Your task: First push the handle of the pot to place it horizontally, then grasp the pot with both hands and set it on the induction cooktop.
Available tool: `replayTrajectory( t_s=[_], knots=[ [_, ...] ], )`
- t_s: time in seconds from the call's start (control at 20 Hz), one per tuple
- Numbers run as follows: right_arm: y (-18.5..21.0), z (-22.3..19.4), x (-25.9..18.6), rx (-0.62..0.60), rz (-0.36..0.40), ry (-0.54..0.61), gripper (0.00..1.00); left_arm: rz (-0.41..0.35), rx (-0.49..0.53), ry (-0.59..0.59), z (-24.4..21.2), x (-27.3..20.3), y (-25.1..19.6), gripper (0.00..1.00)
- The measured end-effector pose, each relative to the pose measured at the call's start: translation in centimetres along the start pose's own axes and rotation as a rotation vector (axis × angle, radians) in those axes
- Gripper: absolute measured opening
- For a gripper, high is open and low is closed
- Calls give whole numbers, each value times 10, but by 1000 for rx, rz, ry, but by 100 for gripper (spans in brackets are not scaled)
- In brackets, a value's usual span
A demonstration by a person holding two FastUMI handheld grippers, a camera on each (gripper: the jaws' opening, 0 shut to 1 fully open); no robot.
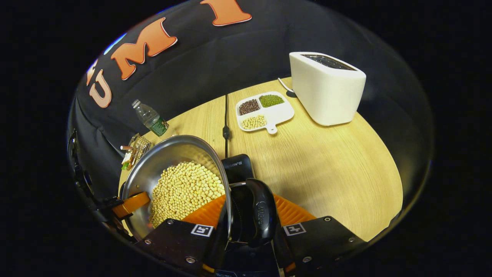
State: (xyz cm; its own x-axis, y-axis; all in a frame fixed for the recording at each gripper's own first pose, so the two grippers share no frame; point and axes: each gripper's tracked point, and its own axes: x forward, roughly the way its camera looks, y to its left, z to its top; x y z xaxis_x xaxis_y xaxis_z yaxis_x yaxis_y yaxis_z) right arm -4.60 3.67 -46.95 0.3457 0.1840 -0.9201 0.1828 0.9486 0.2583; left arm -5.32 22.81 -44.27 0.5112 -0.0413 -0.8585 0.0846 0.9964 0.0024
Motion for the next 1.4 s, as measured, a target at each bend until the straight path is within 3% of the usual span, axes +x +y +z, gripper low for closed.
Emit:
replayTrajectory(
  t_s=[0.25, 0.3, 0.5, 0.6, 0.8, 1.0, 1.4],
  knots=[
    [-11, -5, 0, -5, 3, 7, 52, -5, -25, 8, -14, 2, 1, 63],
    [-12, -8, 1, -8, 3, 22, 57, -11, -36, 13, -17, 3, 0, 59],
    [-11, -7, 3, -22, -20, 11, 58, -15, -51, 29, -25, 4, -4, 61],
    [-15, -9, -2, -51, -53, 3, 64, 11, -27, 20, -21, -1, 0, 67],
    [-20, -5, -19, -95, -79, -35, 78, 26, 6, -30, -3, -27, 8, 70],
    [-19, 22, -50, -150, -97, -131, 84, 41, 39, -103, 16, -60, 17, 74],
    [15, 104, -128, -290, -89, -420, 86, 191, 267, -413, 94, -143, 36, 73]
  ],
)
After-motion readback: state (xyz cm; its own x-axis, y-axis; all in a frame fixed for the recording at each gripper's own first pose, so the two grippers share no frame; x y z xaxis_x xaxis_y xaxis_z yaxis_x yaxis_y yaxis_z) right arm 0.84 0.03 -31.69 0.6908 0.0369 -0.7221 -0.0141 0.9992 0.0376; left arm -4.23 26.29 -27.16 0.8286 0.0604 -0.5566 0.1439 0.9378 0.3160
